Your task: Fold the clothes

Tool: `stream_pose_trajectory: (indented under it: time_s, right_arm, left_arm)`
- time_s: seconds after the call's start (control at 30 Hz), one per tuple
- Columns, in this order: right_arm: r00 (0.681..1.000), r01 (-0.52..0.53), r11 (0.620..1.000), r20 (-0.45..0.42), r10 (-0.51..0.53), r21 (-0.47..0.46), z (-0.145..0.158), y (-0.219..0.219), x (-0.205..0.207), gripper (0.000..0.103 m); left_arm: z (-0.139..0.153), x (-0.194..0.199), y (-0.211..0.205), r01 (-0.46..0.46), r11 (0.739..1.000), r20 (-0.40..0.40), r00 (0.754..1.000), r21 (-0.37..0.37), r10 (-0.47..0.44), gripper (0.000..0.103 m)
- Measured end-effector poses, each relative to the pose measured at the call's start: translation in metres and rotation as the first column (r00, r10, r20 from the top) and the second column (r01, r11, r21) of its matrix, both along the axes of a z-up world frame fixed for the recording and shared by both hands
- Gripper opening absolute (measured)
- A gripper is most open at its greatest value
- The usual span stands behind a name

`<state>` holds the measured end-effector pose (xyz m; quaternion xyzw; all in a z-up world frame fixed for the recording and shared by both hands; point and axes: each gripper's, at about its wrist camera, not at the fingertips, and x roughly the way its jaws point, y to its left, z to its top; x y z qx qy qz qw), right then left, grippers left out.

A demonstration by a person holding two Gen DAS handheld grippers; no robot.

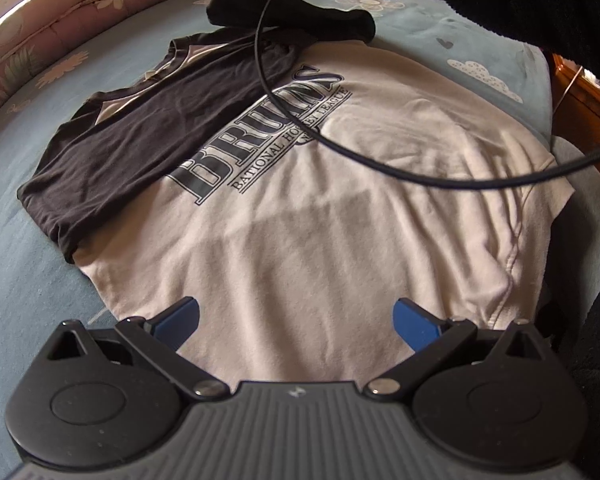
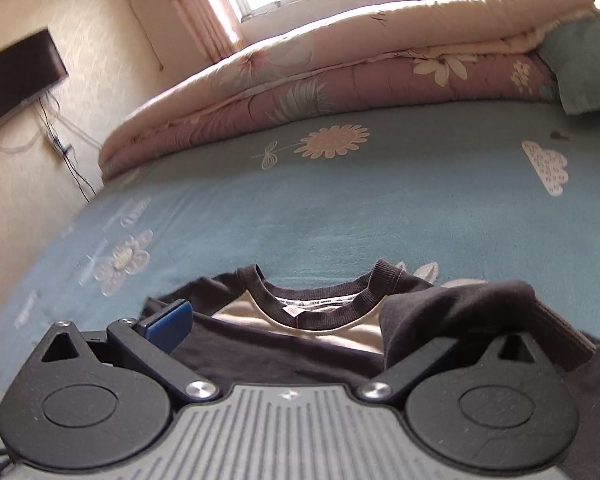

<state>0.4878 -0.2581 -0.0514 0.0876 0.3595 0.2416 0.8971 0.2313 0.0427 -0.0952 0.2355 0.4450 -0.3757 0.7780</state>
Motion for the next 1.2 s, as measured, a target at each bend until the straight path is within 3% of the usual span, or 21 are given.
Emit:
stream_pose_trajectory:
  time_s: [0.33, 0.57, 0.83, 1.2]
  right_arm:
    - [0.999, -0.032, 0.998, 0.003, 0.032, -0.046, -0.014, 0.066, 0.005, 0.103]
    - [0.996, -0.087, 0.981, 0.015, 0.091, -0.176, -0.026, 0.104, -0.004, 0.103]
    - [0.992, -0.103, 0.971, 0.043, 0.115, -0.218, -0.032, 0.128, -0.011, 0.103]
    - [0.968, -0.204, 0.889, 0.051, 0.246, -0.409, -0.046, 0.170, -0.028, 0.103]
  left_arm:
    - [-0.007, -0.006, 0.005, -0.018, 1.000, -0.032, 0.999, 0.018, 0.018, 0.102]
    - [-0.008, -0.006, 0.009, -0.035, 0.999, -0.041, 0.999, 0.027, 0.036, 0.102]
    - [-0.010, -0.007, 0.011, -0.048, 0.998, -0.053, 0.997, 0.034, 0.050, 0.102]
    - [-0.015, -0.008, 0.013, -0.057, 0.998, -0.067, 0.996, 0.039, 0.060, 0.102]
